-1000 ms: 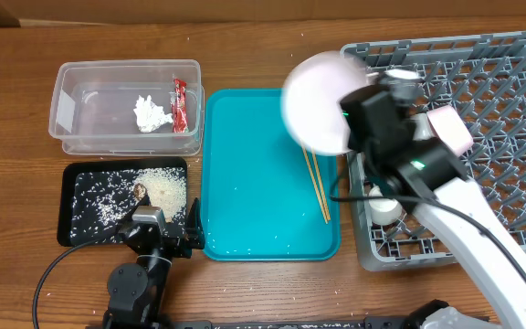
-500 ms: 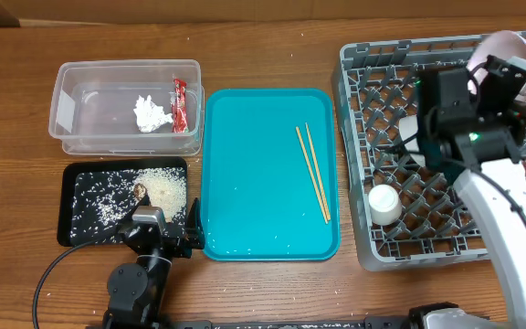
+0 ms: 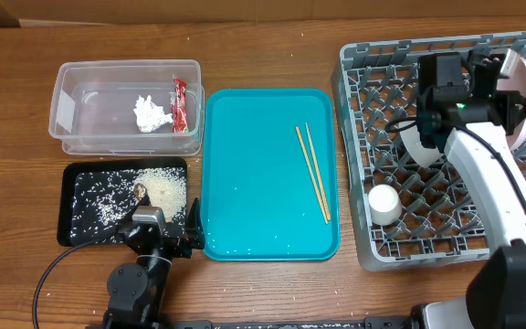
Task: Sort waste into correct bins and load items into the dishwasher
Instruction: 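Set the plate upright in the rack's back row and release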
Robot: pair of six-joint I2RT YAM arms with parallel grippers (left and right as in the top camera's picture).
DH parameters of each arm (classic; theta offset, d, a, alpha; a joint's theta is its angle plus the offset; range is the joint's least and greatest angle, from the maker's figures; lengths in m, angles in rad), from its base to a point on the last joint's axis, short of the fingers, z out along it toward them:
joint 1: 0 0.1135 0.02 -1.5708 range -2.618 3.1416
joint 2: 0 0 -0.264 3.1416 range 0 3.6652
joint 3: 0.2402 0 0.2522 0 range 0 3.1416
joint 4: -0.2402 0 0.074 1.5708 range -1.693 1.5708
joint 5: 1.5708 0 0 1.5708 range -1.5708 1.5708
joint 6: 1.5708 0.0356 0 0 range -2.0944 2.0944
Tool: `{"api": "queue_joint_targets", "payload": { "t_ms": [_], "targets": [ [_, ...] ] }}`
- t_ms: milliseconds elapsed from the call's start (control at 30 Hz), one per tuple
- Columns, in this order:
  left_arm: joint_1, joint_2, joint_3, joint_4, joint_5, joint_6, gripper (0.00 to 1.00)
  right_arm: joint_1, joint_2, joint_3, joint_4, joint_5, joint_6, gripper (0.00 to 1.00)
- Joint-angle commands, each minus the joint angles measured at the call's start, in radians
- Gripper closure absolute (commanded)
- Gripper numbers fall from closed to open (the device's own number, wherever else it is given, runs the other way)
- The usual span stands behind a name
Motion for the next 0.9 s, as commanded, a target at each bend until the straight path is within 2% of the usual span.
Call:
{"api": "queue_joint_targets", "payload": {
  "t_ms": [0,233,367,467,533,867],
  "targets": [
    [0.006,-0.011,-0.004,0.004,0.008,-0.010,0.00,-0.003,0.042,0.016,0.023,0.078,-0.108,0.96],
    [0.006,-0.011,-0.004,0.003,0.008,-0.010,0.00,0.036,0.074,-0.005,0.023,0.052,-0.107,0.95],
    [0.006,-0.011,-0.004,0.003,0.008,-0.010,0.00,0.073,0.074,-0.006,0.023,0.019,-0.107,0.65],
    [0.006,-0.011,-0.004,0.003,0.008,-0.010,0.00,0.111,0.074,-0.006,0.023,0.017,-0.103,0.50],
    [0.006,-0.011,-0.004,0.004,0.008,-0.010,0.00,0.133,0.071,-0.006,0.023,0.021,-0.082,0.44],
    [0.006,-0.011,-0.004,0.004,0.008,-0.010,0.00,0.338,-0.083,-0.006,0.018,0.020,0.064,0.37]
  ]
}}
